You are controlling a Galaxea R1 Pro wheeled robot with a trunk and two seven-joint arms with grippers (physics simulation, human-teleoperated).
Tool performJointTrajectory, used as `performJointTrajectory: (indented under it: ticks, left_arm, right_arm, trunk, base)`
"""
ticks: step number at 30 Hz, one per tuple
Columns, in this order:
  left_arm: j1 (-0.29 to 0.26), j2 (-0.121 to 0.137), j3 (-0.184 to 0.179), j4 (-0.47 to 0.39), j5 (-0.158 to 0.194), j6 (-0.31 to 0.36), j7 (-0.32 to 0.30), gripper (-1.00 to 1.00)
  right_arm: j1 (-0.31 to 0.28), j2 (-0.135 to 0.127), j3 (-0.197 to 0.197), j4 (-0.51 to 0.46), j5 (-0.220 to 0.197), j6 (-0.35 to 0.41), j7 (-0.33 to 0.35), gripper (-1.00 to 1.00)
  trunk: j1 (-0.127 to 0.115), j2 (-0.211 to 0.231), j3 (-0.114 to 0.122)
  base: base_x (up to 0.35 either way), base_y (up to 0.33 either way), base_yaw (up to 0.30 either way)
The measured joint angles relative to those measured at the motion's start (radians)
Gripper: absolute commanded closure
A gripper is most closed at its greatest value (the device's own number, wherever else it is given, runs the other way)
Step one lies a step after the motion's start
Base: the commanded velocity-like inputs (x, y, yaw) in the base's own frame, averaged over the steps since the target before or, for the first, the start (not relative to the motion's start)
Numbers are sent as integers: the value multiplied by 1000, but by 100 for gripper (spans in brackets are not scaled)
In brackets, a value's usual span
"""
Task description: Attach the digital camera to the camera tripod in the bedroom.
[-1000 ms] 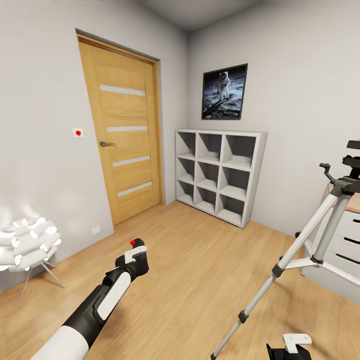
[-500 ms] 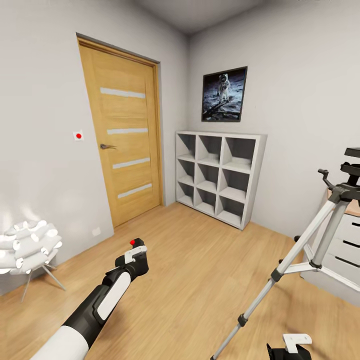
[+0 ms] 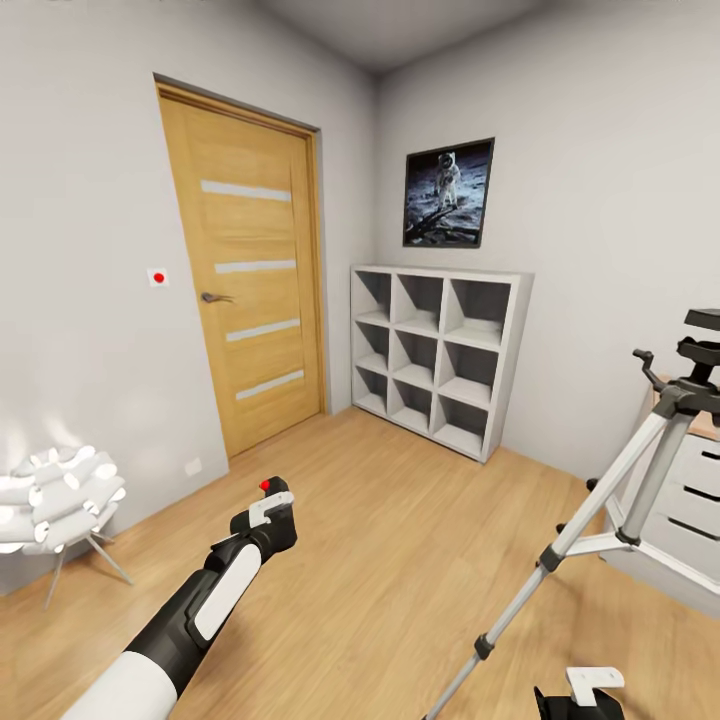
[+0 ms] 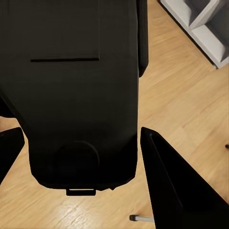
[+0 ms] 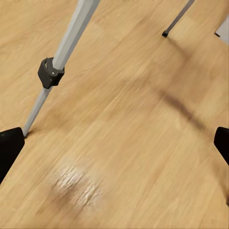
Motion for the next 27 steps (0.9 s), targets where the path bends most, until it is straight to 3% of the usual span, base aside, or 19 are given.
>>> performJointTrajectory:
  ticks: [27]
  left_arm:
    - [0,2,0,12,1,0,-2,100]
  right_arm:
    - [0,0,-3,0,-4,0,-2,-100]
  trunk:
    - [-104,189,85]
  base:
    - [0,0,0]
